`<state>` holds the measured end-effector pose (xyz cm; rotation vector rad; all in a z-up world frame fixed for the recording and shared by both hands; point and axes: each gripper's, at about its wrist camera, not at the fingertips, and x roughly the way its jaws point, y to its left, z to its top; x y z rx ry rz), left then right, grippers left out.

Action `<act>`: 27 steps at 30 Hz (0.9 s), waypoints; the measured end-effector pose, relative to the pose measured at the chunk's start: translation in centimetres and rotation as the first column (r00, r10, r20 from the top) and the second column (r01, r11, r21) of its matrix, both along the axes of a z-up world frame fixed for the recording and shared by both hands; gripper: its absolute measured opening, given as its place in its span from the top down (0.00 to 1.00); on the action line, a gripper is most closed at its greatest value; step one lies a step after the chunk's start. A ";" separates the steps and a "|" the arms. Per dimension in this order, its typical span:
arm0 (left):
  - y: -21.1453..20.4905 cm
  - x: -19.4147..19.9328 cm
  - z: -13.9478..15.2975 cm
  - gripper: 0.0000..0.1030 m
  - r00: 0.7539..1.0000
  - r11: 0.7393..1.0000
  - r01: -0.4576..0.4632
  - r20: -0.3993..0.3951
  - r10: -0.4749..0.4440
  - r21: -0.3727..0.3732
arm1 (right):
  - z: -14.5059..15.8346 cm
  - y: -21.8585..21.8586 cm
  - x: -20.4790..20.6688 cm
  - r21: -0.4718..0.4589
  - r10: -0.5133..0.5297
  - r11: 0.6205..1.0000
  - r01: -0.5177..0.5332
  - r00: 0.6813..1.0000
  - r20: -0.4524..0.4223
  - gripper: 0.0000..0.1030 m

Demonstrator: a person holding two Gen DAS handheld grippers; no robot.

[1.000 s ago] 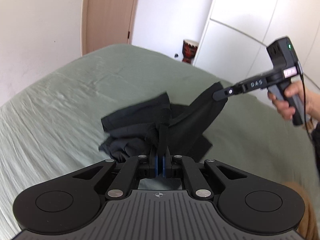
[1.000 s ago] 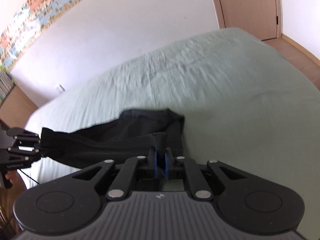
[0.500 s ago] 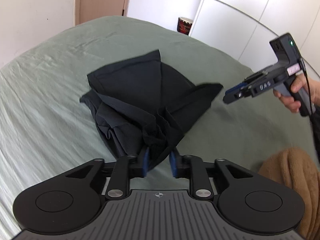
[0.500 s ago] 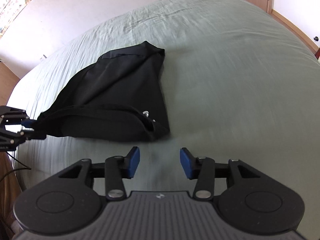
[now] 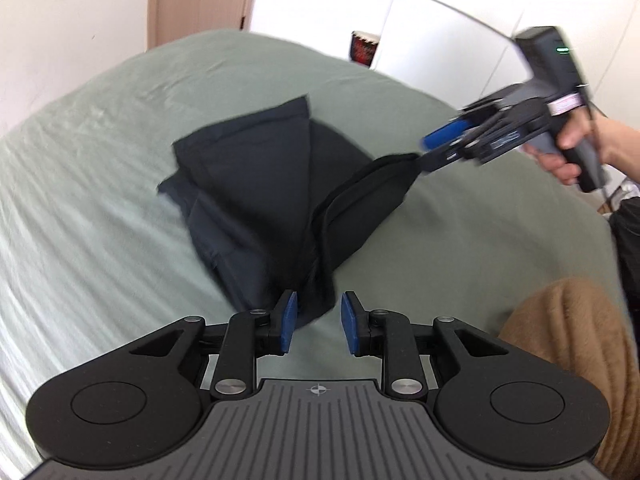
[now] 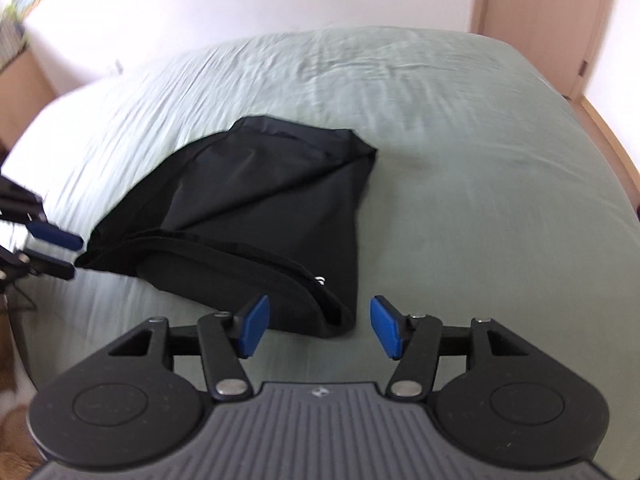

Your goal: Fold clothes

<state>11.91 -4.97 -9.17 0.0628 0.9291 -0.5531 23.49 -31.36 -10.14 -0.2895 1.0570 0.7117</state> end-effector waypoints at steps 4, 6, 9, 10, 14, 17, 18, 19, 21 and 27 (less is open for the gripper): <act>-1.1 0.5 -0.1 0.71 1.000 0.999 0.007 0.014 -0.007 0.038 | -0.7 1.2 0.3 -0.042 0.053 0.998 -0.053 0.999 -0.008 0.61; -1.6 1.0 -0.6 0.71 1.000 0.999 0.001 0.003 -0.001 0.051 | -1.0 1.5 0.2 -0.060 0.072 0.996 -0.073 0.997 -0.021 0.82; -2.2 1.7 -1.4 0.72 1.000 0.997 -0.011 -0.021 0.013 0.075 | -1.0 1.4 -0.1 -0.069 0.088 0.994 -0.089 0.996 -0.019 0.90; -2.3 2.0 -1.7 0.78 0.999 0.996 -0.022 -0.039 0.025 0.082 | -1.0 1.2 -0.2 -0.071 0.090 0.993 -0.091 0.996 -0.017 0.90; -2.2 2.3 -1.8 0.93 0.997 0.996 -0.026 -0.071 0.032 0.084 | -0.6 0.0 -0.4 -0.069 0.087 0.994 -0.087 0.996 -0.009 0.91; -2.5 1.8 -1.7 0.93 0.997 0.996 0.013 -0.081 -0.005 0.090 | -0.7 -0.8 -0.6 -0.072 0.088 0.993 -0.089 0.996 -0.014 0.95; -2.7 1.5 -1.7 0.93 0.996 0.995 0.029 -0.084 -0.021 0.094 | -1.0 -1.1 -0.8 -0.078 0.090 0.993 -0.091 0.996 -0.021 0.96; -2.8 1.4 -1.9 0.93 0.996 0.994 0.039 -0.084 -0.030 0.100 | -1.4 -1.5 -1.0 -0.089 0.091 0.992 -0.093 0.995 -0.028 0.96; -3.0 1.0 -2.3 0.93 0.995 0.992 0.055 -0.089 -0.045 0.115 | -2.0 -2.0 -1.4 -0.089 0.089 0.992 -0.094 0.995 -0.049 0.96; -2.8 0.5 -3.9 0.93 0.990 0.989 0.064 -0.133 -0.046 0.133 | -1.0 -2.3 -2.4 -0.022 0.088 0.996 -0.088 0.996 -0.032 0.64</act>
